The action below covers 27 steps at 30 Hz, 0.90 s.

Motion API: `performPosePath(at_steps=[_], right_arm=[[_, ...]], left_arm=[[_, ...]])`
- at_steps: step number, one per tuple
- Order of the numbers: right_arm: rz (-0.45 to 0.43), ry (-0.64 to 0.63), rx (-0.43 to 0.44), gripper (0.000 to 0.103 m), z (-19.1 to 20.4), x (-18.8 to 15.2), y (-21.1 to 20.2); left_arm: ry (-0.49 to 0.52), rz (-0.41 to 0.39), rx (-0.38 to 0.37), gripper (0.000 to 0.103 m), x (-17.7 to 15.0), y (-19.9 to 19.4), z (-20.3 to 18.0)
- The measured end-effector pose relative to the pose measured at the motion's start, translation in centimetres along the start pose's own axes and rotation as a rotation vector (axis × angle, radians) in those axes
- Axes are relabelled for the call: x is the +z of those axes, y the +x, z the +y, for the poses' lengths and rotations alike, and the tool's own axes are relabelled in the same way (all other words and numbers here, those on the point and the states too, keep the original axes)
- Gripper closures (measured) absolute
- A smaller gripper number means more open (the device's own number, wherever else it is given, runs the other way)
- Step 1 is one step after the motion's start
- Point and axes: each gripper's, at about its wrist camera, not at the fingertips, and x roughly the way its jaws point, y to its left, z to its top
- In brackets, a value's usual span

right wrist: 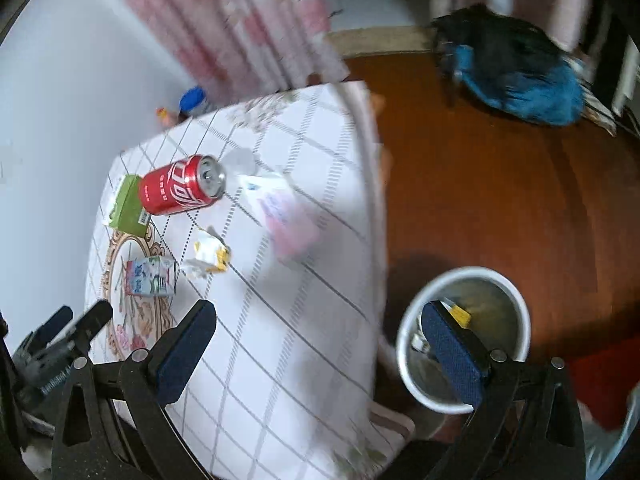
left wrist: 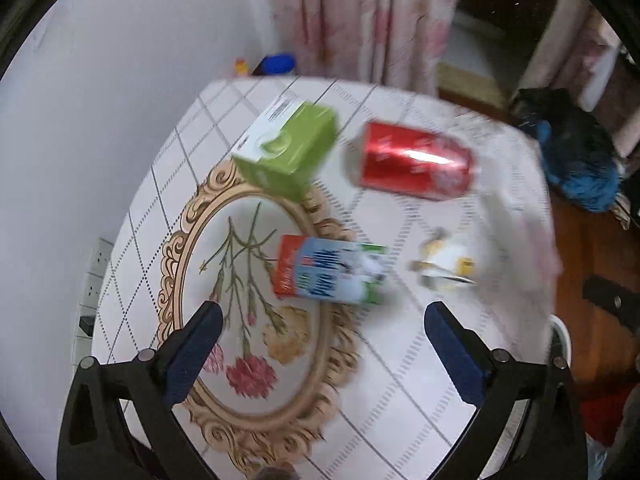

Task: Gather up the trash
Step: 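Grasp the Pure Milk carton with the left gripper while the right gripper grasps the pink-and-white box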

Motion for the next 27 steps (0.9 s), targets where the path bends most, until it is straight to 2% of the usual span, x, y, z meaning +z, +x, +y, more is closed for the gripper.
performPosePath(at_steps=[4,7,15,22,24,26,27], right_arm=[[0.076,-0.072,-0.076,0.0,3.1,3.4,5.8],[0.107,-0.104,-0.125,0.0,4.1,4.6,8.3],[0.147,-0.111,-0.162,0.002,4.1,5.7,11.3],[0.153,-0.109,-0.146,0.02,3.5,5.4,12.3],[0.144,-0.112,-0.147,0.021,3.4,5.2,12.1],[0.136,-0.123,-0.157,0.025,3.6,5.1,12.1],[0.132,-0.127,-0.163,0.028,3.7,5.0,12.0]], left_arm=[[0.019,0.06,-0.014,0.0,0.7,3.6,0.3],[0.065,0.087,-0.011,0.0,0.9,5.1,-0.6],[0.111,0.127,0.031,0.0,1.0,8.4,-1.5],[0.101,0.131,0.005,0.0,0.7,9.3,-1.0],[0.089,0.13,-0.003,0.0,0.7,9.5,-0.6],[0.078,0.118,-0.006,0.002,0.7,9.5,-0.2],[0.07,0.104,-0.008,0.007,0.8,9.4,0.2]])
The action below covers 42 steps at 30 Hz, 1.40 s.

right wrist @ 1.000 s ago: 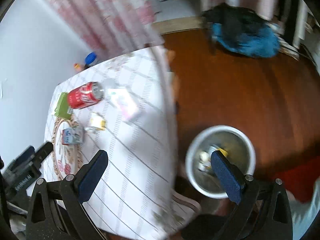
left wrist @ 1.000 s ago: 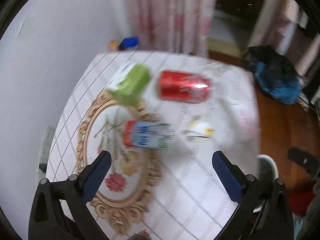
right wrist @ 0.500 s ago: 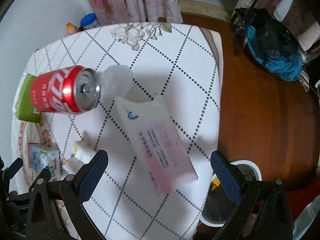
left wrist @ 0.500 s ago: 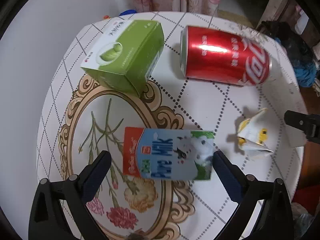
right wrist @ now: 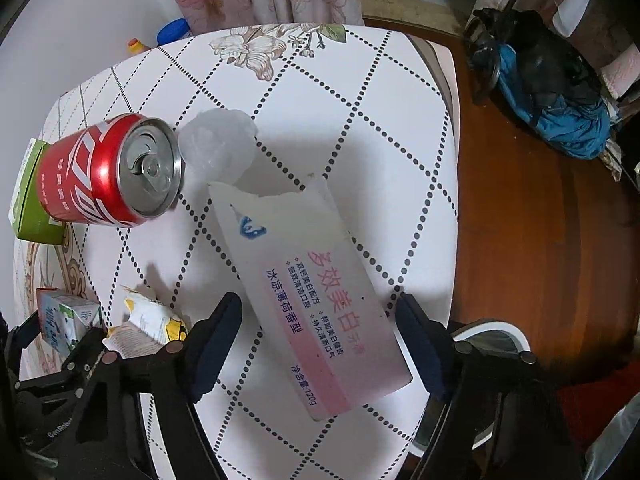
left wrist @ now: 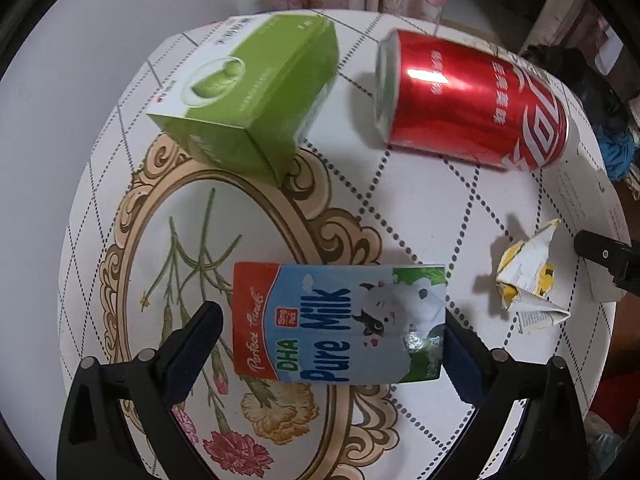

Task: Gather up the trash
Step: 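Grasp the Pure Milk carton with the left gripper while the right gripper grasps the pink-and-white box, then carry the milk carton and pink-and-white box over the trash bin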

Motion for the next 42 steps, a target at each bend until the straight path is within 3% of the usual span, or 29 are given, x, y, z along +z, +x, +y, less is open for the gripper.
performPosePath(at_steps=[1,2,5,13,20,26,32,42], right_arm=[[-0.011,-0.005,-0.013,0.035,0.0,-0.1,-0.1],[-0.016,-0.009,-0.013,0.041,0.1,0.0,-0.2],[-0.025,-0.017,0.001,0.045,0.3,-0.3,-0.4],[-0.079,0.021,0.036,0.047,1.0,-2.2,-2.6],[-0.16,0.058,0.055,0.048,1.9,-7.0,-5.8],[-0.264,0.095,0.071,0.048,1.5,-11.9,-9.7],[-0.348,0.135,0.094,0.049,-1.0,-15.9,-14.1],[-0.411,0.289,0.096,0.049,-11.3,-22.8,-19.5]], left_arm=[[-0.008,-0.016,0.004,0.014,-0.2,-0.2,0.3],[-0.014,-0.03,0.006,0.014,-0.4,-0.5,0.7],[-0.016,-0.067,0.01,0.014,-0.8,-1.5,1.5],[-0.03,-0.158,0.047,0.014,-2.5,-5.6,2.5],[-0.015,-0.228,0.063,0.014,-3.7,-9.5,0.7],[0.01,-0.285,0.022,0.014,-6.3,-13.5,-0.6],[0.074,-0.356,-0.043,0.014,-8.3,-17.9,-3.6],[0.236,-0.396,-0.2,0.014,-10.6,-22.3,-13.9]])
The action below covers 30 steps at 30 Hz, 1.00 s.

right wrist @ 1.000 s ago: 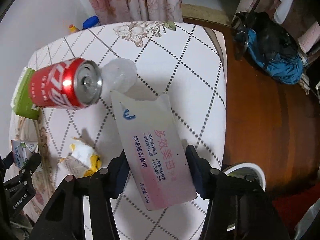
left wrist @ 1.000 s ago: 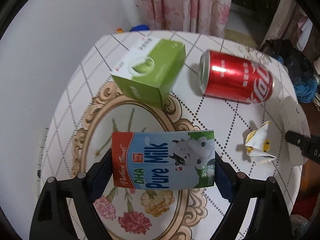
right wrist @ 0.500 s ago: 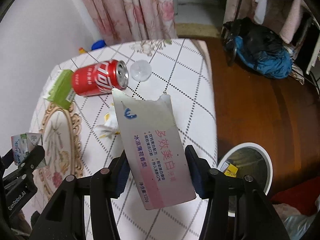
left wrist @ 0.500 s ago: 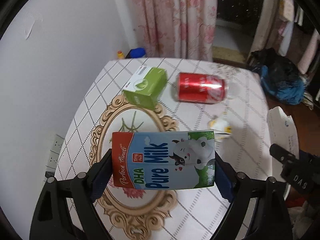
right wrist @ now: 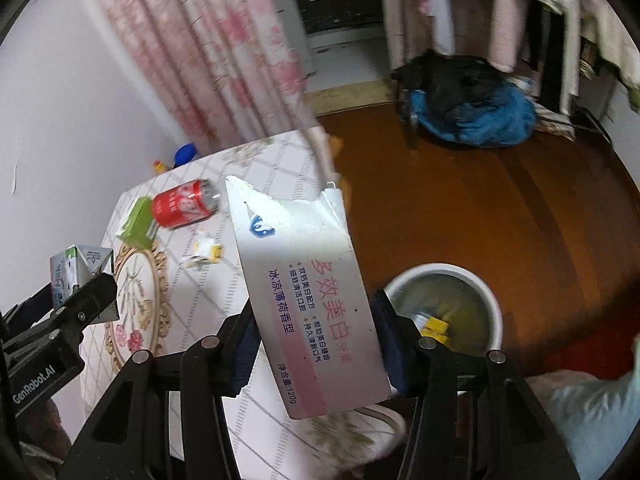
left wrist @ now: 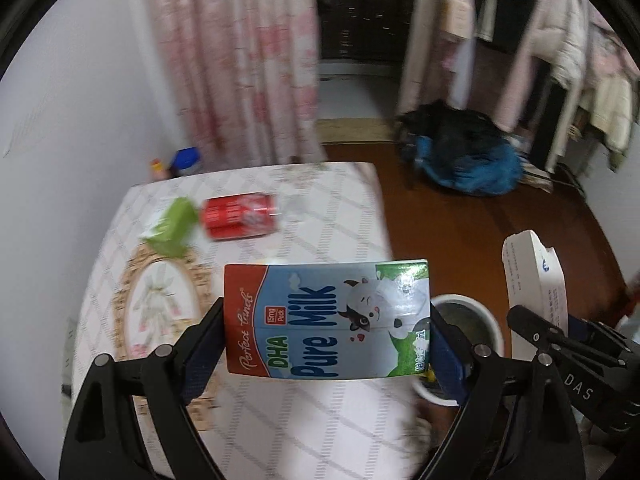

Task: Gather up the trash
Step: 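Carry the milk carton and pink-and-white box over the trash bin, then drop the milk carton from the left gripper while the right gripper releases the pink box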

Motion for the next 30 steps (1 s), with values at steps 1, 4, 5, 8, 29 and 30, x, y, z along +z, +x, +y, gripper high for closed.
performPosePath(at_steps=[1,4,5,8,29,30], right_arm=[[-0.002,0.02,-0.012,0.049,-1.6,-0.1,-0.5],[0.006,0.073,-0.041,0.049,-5.5,-0.6,-1.1],[0.017,0.1,-0.054,0.049,-7.4,-0.9,-0.9],[0.056,0.166,-0.079,0.049,-11.7,-1.6,0.3],[0.418,0.456,-0.045,0.017,-26.1,-4.6,18.2],[0.428,0.448,-0.059,0.006,-26.1,-4.6,18.7]], left_arm=[[0.017,0.006,-0.021,0.014,0.1,0.4,-1.5],[0.053,0.03,-0.07,0.014,0.4,1.8,-4.9],[0.062,0.047,-0.092,0.014,0.5,2.5,-6.2],[0.084,0.122,-0.165,0.014,0.5,5.2,-9.6],[0.111,0.564,-0.2,0.001,-1.8,21.6,-17.3],[0.111,0.56,-0.187,0.001,-1.8,21.5,-17.1]])
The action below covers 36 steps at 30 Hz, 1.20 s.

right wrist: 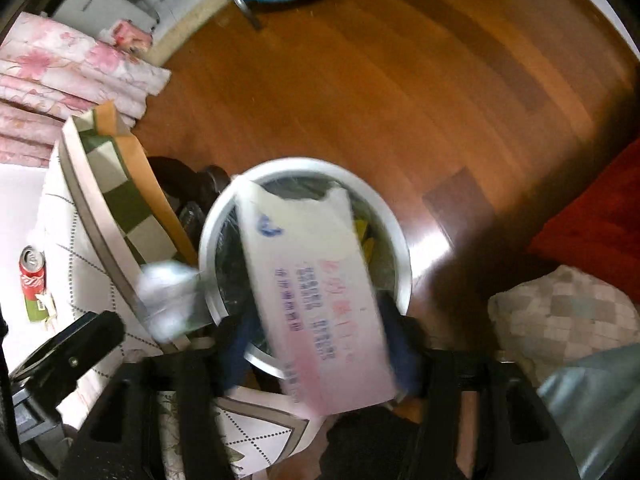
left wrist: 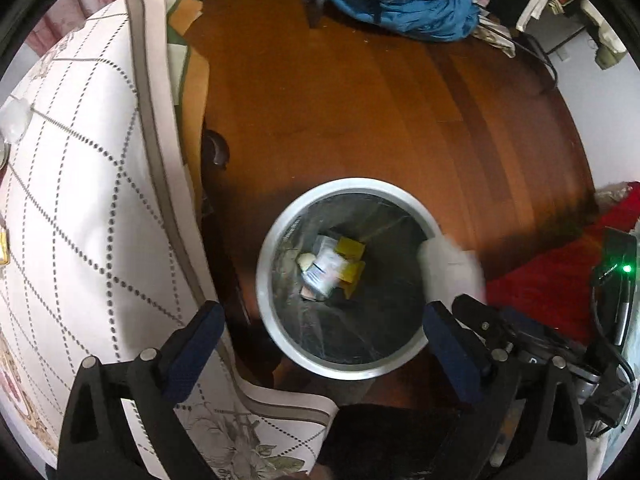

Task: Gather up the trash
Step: 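Drop the milk carton from the left gripper while the right gripper releases the pink box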

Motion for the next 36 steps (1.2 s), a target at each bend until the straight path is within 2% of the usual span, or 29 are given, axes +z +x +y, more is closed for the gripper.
performPosePath(at_steps=[1,8,13,25,36], right_arm=[[0.002,-0.01,-0.018,0.0,0.0,0.0,0.3],[0.003,-0.047,-0.104,0.0,0.7,-1.0,0.8],[-0.007,-0.072,-0.139,0.0,1.4,-2.1,-0.1],[-0.048,-0.123,-0.165,0.0,3.0,-5.1,-4.0],[-0.137,-0.155,-0.145,0.0,4.2,-8.0,-10.5]], left_arm=[[0.002,-0.006,0.015,0.001,-0.1,-0.1,0.1],[0.044,-0.039,0.161,0.001,-1.3,-0.3,0.6],[0.057,-0.058,0.192,0.001,-2.7,-1.2,1.3],[0.048,-0.127,0.192,0.001,-5.0,-4.8,1.6],[0.043,-0.224,0.156,0.001,-7.9,-10.5,1.6]])
